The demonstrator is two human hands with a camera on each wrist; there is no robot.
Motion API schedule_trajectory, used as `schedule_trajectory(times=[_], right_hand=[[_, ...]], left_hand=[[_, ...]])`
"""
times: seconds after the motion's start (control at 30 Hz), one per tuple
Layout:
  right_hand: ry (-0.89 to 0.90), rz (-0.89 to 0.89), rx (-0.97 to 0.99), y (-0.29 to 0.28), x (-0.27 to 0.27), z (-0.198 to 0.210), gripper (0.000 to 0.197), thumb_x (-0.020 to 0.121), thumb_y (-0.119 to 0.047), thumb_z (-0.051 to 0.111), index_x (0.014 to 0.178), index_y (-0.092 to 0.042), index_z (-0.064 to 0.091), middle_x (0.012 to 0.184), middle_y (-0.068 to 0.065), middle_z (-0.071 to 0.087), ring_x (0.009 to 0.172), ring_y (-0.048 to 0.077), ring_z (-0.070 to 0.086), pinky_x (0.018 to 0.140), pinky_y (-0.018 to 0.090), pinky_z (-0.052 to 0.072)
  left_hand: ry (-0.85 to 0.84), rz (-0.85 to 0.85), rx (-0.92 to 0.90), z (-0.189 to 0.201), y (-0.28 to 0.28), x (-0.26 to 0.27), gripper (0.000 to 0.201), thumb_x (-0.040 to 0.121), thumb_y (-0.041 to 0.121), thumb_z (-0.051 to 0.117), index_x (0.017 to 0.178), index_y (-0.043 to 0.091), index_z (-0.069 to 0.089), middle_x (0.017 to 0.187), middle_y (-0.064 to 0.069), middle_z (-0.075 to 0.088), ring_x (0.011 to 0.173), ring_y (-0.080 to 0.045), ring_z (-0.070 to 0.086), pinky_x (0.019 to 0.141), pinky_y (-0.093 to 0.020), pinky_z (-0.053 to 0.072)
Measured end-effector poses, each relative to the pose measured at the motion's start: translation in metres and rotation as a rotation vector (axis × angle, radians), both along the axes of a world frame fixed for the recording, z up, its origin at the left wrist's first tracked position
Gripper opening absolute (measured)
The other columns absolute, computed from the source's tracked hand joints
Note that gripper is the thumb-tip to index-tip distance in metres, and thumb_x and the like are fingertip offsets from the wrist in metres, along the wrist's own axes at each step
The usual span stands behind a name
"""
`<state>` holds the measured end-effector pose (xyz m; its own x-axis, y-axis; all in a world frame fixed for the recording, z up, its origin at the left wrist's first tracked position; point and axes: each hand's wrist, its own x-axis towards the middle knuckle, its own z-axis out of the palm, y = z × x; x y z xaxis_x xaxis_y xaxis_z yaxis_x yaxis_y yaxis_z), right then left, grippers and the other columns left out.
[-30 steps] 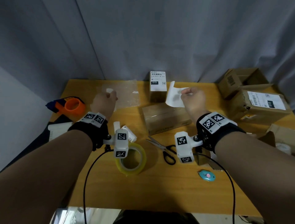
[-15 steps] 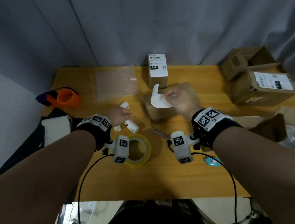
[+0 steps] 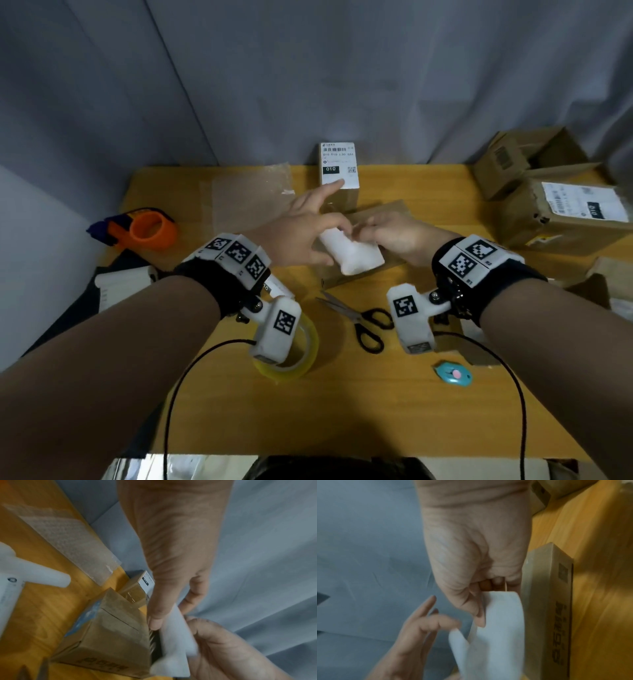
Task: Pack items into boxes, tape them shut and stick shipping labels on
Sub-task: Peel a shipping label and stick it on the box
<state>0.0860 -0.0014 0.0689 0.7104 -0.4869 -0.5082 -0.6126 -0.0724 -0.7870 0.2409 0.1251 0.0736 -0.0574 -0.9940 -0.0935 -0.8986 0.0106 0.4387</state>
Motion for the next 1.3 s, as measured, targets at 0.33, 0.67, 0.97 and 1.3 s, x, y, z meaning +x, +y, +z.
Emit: schedule_trajectory(times=[0.33,0.67,0.97,1.3], right_hand=[[-0.061,-0.059,0.17,-0.065,-0.042,0.002,0.031,0.09,-0.033,0.062,0.102,-0.006,0.071,0.093,0.01,0.068,0.078,0.015,0.062,0.065,0.023,0.048],[-0.403,-0.3,0.446,-0.084,-0.053,-0.023,0.05,0.077,-0.058,0.052,0.094,-0.012,0.064,0.096,0.001,0.07,0.101,0.012,0.06,0.09,0.028,0.044],[-0.322,-0.463,0.176,-0.086,-0.028,-0.047,0.043,0.085,0.008,0.062,0.121,-0.014,0.048,0.095,0.003,0.064,0.081,0.016,0.067,0.065,0.031,0.057],[-0.199,-0.083,-0.224,-0.081,-0.007,-0.065,0.041,0.089,0.004,0.056,0.115,-0.026,0.044,0.088,0.001,0.061,0.08,0.028,0.067,0.067,0.044,0.058]], left_hand=[[0.277,0.095,0.069,-0.002,-0.042,-0.036,0.029,0.086,0.015,0.066,0.072,0.032,0.048,0.117,0.001,0.065,0.111,-0.01,0.057,0.093,-0.023,0.042],[0.962,0.831,-0.136,-0.026,-0.061,-0.054,0.012,0.094,0.011,0.055,0.089,0.01,0.043,0.104,-0.003,0.065,0.086,-0.014,0.068,0.061,-0.021,0.057],[0.867,1.059,-0.065,-0.062,-0.07,-0.046,0.015,0.09,0.027,0.062,0.082,0.02,0.051,0.101,-0.011,0.069,0.093,-0.026,0.067,0.088,-0.044,0.054],[1.038,1.147,0.105,-0.07,-0.064,-0.039,0.03,0.085,0.024,0.069,0.11,0.008,0.064,0.099,-0.008,0.071,0.073,-0.014,0.067,0.052,-0.019,0.05]])
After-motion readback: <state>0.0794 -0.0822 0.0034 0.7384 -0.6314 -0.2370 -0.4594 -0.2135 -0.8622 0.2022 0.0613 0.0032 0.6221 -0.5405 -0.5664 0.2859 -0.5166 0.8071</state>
